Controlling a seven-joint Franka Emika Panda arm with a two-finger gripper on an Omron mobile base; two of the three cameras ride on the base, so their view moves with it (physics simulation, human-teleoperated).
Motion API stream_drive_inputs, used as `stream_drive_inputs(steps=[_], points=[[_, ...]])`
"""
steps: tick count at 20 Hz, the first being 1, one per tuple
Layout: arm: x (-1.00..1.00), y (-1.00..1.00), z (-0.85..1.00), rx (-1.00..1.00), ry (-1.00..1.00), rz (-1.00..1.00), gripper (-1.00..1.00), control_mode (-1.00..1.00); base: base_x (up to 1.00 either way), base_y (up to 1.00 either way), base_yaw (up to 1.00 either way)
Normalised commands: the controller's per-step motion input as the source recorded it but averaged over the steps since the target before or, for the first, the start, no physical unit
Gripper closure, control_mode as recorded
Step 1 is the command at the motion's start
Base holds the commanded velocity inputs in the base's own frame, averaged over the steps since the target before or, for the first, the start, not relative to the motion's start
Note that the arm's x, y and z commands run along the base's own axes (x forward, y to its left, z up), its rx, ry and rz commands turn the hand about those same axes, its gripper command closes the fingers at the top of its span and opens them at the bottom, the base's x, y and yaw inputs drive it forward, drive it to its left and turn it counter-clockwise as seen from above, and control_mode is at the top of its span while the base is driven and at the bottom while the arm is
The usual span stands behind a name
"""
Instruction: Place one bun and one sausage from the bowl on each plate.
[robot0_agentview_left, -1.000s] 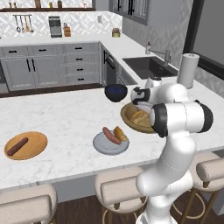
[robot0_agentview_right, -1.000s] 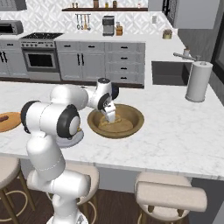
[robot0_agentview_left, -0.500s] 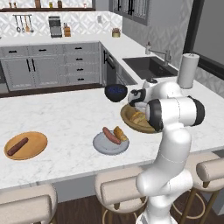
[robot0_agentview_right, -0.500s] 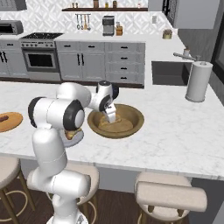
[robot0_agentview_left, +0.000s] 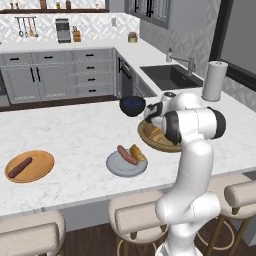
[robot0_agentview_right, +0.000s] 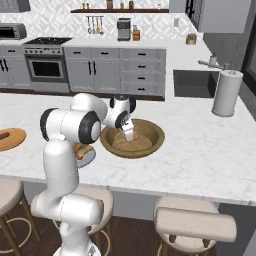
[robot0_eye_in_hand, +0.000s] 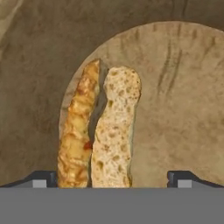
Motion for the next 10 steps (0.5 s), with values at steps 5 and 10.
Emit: stream_drive_inputs(steps=[5,10], points=[[0.14,0.00,-0.26,0.00,-0.01,-0.01,-1.00,-1.00,0.00,0.00,0.00],[0.20,0.00,-0.19,0.00,-0.07,0.00,-1.00,-1.00,0.00,0.00,0.00]])
